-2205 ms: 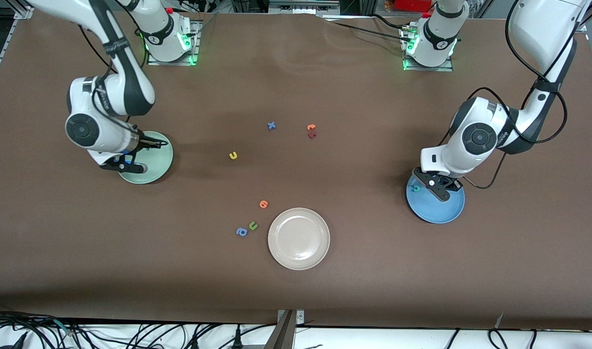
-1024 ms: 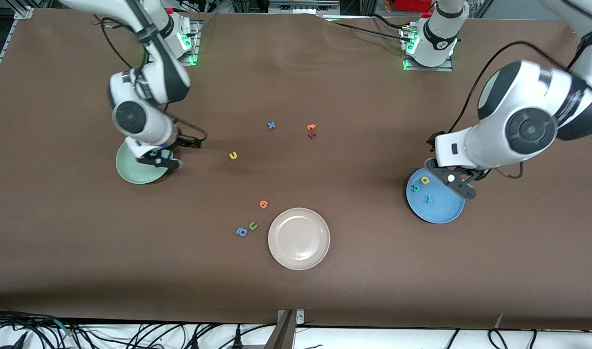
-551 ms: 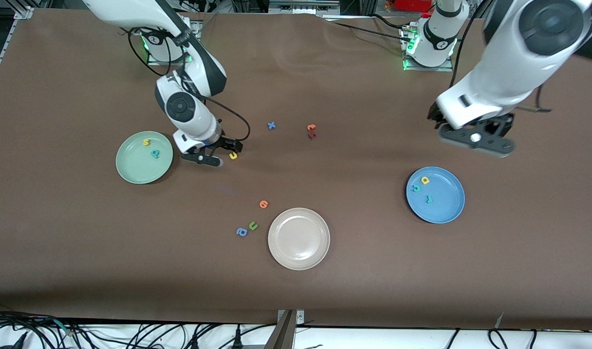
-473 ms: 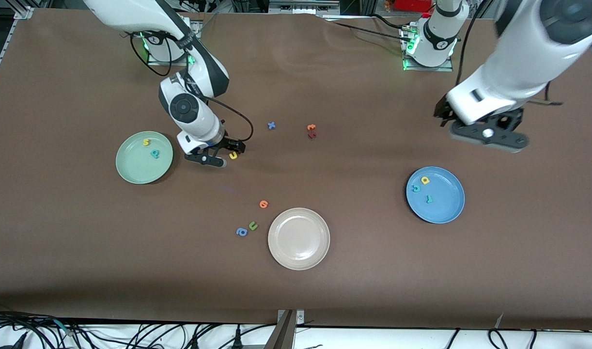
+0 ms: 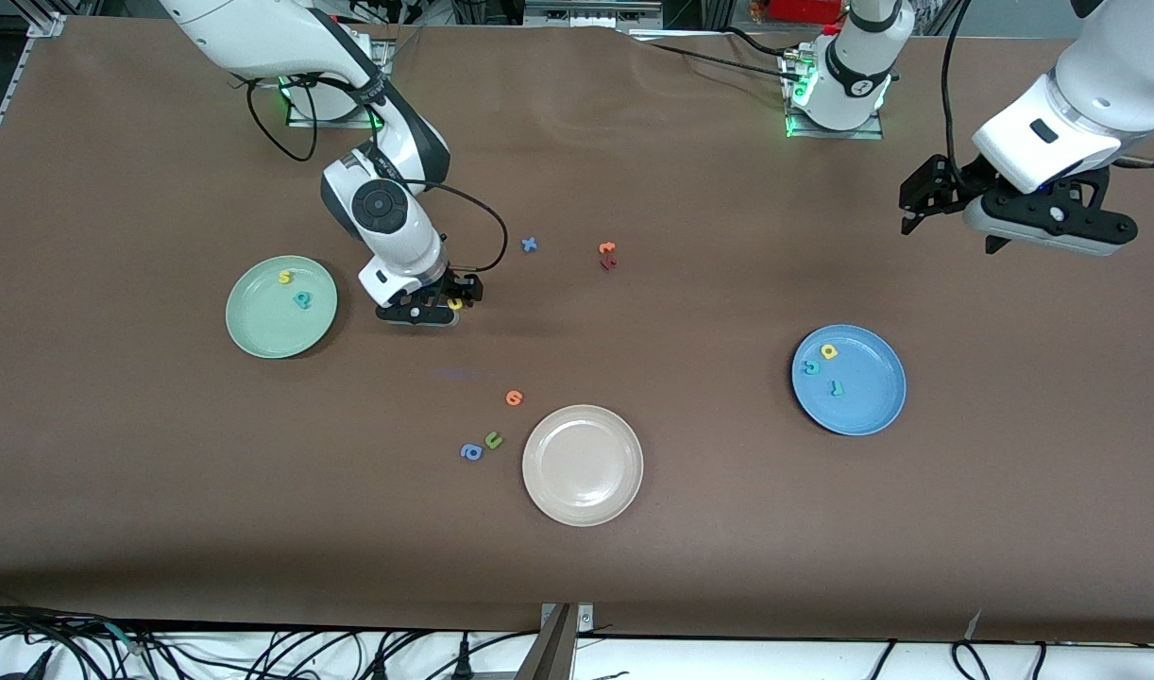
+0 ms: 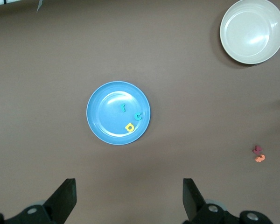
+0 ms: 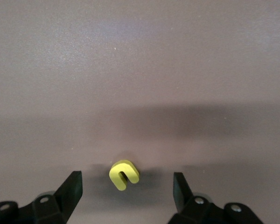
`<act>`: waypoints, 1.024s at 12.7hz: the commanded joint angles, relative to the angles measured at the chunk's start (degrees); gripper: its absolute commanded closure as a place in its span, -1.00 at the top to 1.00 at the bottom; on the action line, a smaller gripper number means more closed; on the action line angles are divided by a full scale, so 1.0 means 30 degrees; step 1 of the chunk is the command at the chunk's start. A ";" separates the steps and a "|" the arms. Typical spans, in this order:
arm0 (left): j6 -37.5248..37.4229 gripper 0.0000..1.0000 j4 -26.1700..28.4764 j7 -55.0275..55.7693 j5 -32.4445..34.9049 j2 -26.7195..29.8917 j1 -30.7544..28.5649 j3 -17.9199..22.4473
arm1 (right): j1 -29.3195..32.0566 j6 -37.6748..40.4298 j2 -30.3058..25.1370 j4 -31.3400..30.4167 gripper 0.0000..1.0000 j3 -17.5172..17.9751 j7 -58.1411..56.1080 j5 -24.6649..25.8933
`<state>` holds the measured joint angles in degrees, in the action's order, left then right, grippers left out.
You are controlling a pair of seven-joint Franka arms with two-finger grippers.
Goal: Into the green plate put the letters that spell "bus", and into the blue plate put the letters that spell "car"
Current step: 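Grasp the yellow u with the right gripper while the left gripper withdraws, then place the yellow u in the green plate with the right gripper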
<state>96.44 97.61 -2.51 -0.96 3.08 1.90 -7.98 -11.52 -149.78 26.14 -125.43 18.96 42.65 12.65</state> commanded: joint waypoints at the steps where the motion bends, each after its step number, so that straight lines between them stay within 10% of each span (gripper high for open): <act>1: 0.0518 1.00 0.0772 -0.0130 0.0168 0.0059 0.0188 0.0375 | -0.0028 -0.1165 0.0456 -0.0346 0.74 -0.0022 -0.0153 0.0383; 13: -0.1708 1.00 -0.0633 0.2801 0.1807 -0.0938 -0.0692 -0.0472 | 0.0088 -0.1139 0.0225 -0.0903 -0.74 -0.0110 0.0226 0.0441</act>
<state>92.98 97.97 3.71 0.88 1.22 -0.69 -7.88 -11.48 -152.66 26.92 -126.81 18.92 42.53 13.30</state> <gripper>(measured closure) 0.000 0.692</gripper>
